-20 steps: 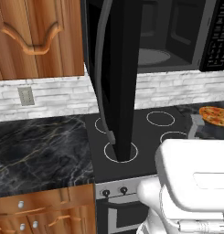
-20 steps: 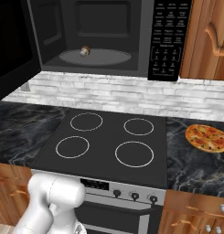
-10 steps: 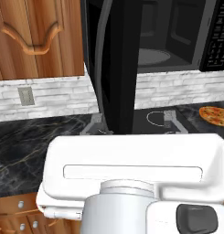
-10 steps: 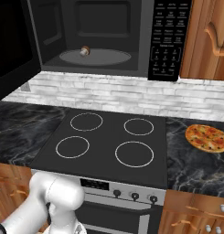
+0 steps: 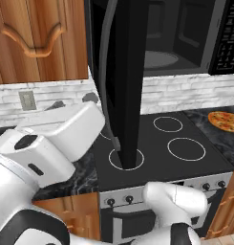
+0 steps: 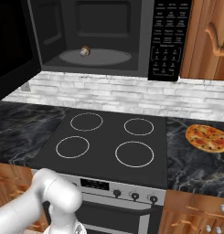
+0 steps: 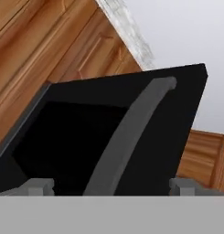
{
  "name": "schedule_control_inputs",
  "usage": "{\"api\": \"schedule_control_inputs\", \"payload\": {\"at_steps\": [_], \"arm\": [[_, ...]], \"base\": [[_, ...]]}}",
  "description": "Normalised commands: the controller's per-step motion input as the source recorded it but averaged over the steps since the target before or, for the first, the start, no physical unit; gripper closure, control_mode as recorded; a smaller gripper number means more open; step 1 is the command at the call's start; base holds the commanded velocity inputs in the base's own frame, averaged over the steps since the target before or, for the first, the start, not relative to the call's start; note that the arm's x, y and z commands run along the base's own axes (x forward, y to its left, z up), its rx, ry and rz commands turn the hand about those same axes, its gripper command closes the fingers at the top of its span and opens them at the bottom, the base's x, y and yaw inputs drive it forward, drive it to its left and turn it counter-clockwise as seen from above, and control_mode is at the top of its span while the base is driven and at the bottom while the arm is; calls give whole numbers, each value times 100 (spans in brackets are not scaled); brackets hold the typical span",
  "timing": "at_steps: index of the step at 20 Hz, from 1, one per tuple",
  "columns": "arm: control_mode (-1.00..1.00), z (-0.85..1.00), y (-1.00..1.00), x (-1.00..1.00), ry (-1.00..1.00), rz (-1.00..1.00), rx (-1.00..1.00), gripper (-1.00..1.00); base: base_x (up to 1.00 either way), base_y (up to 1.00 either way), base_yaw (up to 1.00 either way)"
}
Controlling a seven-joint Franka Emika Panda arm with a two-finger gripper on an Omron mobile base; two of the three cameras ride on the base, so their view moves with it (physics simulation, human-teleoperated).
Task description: Close the microwave door.
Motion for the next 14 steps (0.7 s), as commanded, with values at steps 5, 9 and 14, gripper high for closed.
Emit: {"api": "schedule_control_inputs", "payload": {"at_steps": [5,9,14], "arm": [[-100,-42,20,92,1,-33,-19,-100],[-100,-38,32,100,0,-30,-18,-100],[-100,-10,20,100,4,-19,-14,-100]], "base": [[0,0,0],[0,0,0],[0,0,0]]}}
